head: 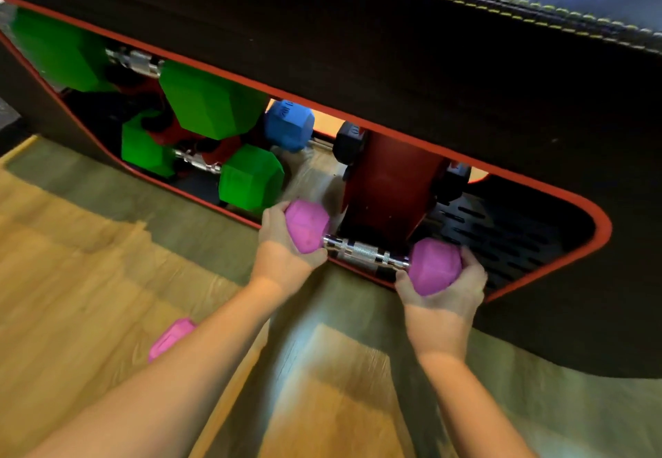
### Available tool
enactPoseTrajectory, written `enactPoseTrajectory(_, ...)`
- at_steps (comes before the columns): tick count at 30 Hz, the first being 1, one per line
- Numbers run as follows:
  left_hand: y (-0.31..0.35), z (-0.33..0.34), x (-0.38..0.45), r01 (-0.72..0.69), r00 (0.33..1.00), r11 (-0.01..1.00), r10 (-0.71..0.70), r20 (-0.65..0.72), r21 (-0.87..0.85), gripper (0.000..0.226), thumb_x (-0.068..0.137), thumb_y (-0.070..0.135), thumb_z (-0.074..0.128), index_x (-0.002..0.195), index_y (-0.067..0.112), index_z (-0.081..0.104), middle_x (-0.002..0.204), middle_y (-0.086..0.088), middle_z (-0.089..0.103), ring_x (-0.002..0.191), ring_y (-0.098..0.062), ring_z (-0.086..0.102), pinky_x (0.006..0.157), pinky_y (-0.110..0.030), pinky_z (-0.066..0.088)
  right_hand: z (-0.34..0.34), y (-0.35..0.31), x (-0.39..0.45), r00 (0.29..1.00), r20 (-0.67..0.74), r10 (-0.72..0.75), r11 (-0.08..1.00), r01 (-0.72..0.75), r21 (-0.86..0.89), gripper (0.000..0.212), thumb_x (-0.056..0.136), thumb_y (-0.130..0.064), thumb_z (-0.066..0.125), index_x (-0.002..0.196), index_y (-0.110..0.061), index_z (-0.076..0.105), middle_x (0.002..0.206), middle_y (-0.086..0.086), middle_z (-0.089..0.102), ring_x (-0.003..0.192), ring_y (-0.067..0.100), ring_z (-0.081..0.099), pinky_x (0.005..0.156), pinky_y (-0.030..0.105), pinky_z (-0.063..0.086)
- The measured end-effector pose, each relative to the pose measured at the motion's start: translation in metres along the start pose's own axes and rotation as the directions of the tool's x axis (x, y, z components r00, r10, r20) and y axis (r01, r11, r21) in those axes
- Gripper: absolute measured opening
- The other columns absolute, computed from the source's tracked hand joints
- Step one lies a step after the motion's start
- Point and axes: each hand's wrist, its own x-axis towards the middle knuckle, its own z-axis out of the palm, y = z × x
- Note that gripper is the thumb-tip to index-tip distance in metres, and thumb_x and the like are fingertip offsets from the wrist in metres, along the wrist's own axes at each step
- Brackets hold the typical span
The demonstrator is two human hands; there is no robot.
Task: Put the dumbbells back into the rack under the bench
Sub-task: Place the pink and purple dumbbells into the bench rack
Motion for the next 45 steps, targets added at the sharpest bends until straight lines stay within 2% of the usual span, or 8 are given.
enactPoseTrajectory(5, -0.009, 0.013, 0.016, -0.007, 0.999, 0.996, 0.003, 0.044, 0.092, 0.089, 0.060, 0.015, 0.089, 0.135, 0.008, 0.041, 0.127, -0.007, 0.042, 0.119, -0.027, 0.046, 0.105, -0.045, 0.041, 0.013, 0.015, 0.013, 1.000, -0.019, 0.021, 0.998, -0.022, -0.057, 0.089, 0.062, -0.023, 0.090, 0.136, -0.005, 0.044, 0.121, 0.006, 0.046, 0.107, 0.021, 0.044, 0.094, 0.033, 0.039)
enactPoseTrajectory(20, -0.012, 0.025, 0.048, -0.016, 0.996, 0.996, 0.009, 0.084, 0.089, 0.093, 0.053, 0.030, 0.079, 0.135, 0.010, 0.041, 0.125, -0.005, 0.042, 0.115, -0.026, 0.052, 0.098, -0.047, 0.049, 0.029, 0.023, 0.034, 0.999, 0.016, -0.051, 0.998, 0.052, -0.027, 0.084, 0.072, -0.027, 0.086, 0.138, -0.005, 0.041, 0.132, 0.016, 0.046, 0.124, 0.032, 0.044, 0.099, 0.023, 0.029)
enactPoseTrajectory(27, -0.003, 0.024, 0.071, -0.043, 0.966, 0.994, 0.016, 0.257, 0.101, 0.077, 0.055, 0.034, 0.079, 0.121, 0.034, 0.039, 0.117, -0.001, 0.055, 0.111, -0.024, 0.059, 0.097, -0.047, 0.051, 0.031, 0.026, 0.041, 0.993, 0.120, 0.009, 1.000, -0.009, 0.000, 0.082, 0.080, -0.033, 0.080, 0.145, -0.008, 0.037, 0.140, 0.012, 0.041, 0.131, 0.028, 0.042, 0.111, 0.030, 0.030)
enactPoseTrajectory(29, -0.001, 0.026, 0.072, -0.063, 0.961, 0.986, 0.017, 0.275, 0.157, 0.092, 0.052, 0.042, 0.084, 0.129, 0.038, 0.035, 0.125, 0.000, 0.049, 0.122, -0.025, 0.052, 0.106, -0.047, 0.044, 0.031, 0.026, 0.046, 0.990, 0.139, 0.001, 1.000, 0.003, -0.024, 0.078, 0.083, -0.031, 0.078, 0.145, -0.008, 0.038, 0.139, 0.014, 0.040, 0.129, 0.030, 0.043, 0.113, 0.038, 0.032)
enactPoseTrajectory(32, -0.005, 0.032, 0.063, -0.061, 0.971, 0.957, -0.010, 0.240, 0.285, 0.122, 0.053, 0.049, 0.091, 0.149, 0.023, 0.021, 0.140, -0.007, 0.033, 0.136, -0.029, 0.035, 0.116, -0.047, 0.032, 0.030, 0.027, 0.048, 0.988, 0.157, 0.010, 0.995, 0.006, -0.102, 0.079, 0.082, -0.028, 0.078, 0.145, -0.006, 0.035, 0.139, 0.017, 0.039, 0.128, 0.034, 0.041, 0.106, 0.028, 0.027)
enactPoseTrajectory(36, -0.008, 0.041, 0.055, -0.071, 0.986, 0.940, 0.015, 0.167, 0.335, 0.123, 0.060, 0.038, 0.092, 0.154, 0.014, 0.016, 0.143, -0.012, 0.029, 0.136, -0.034, 0.032, 0.116, -0.048, 0.030, 0.037, 0.026, 0.047, 0.983, 0.186, 0.007, 0.969, 0.039, -0.242, 0.091, 0.079, -0.032, 0.081, 0.149, -0.010, 0.027, 0.141, 0.019, 0.034, 0.129, 0.036, 0.034, 0.095, 0.023, 0.023)
enactPoseTrajectory(40, -0.009, 0.046, 0.057, -0.072, 0.988, 0.927, 0.016, 0.151, 0.369, 0.121, 0.063, 0.034, 0.090, 0.154, 0.014, 0.013, 0.141, -0.013, 0.028, 0.133, -0.036, 0.032, 0.115, -0.048, 0.032, 0.045, 0.022, 0.043, 0.989, 0.148, 0.018, 0.936, 0.035, -0.351, 0.106, 0.071, -0.045, 0.084, 0.150, -0.026, 0.016, 0.145, 0.013, 0.024, 0.133, 0.036, 0.028, 0.090, 0.050, 0.047)
enactPoseTrajectory(45, -0.012, 0.047, 0.055, -0.083, 0.988, 0.934, 0.030, 0.153, 0.348, 0.119, 0.065, 0.034, 0.088, 0.154, 0.013, 0.012, 0.139, -0.012, 0.027, 0.134, -0.035, 0.030, 0.117, -0.044, 0.028, 0.044, 0.025, 0.042, 0.991, 0.135, 0.005, 0.937, 0.043, -0.346, 0.106, 0.069, -0.038, 0.087, 0.149, -0.025, 0.019, 0.145, 0.013, 0.025, 0.135, 0.034, 0.028, 0.090, 0.052, 0.047)
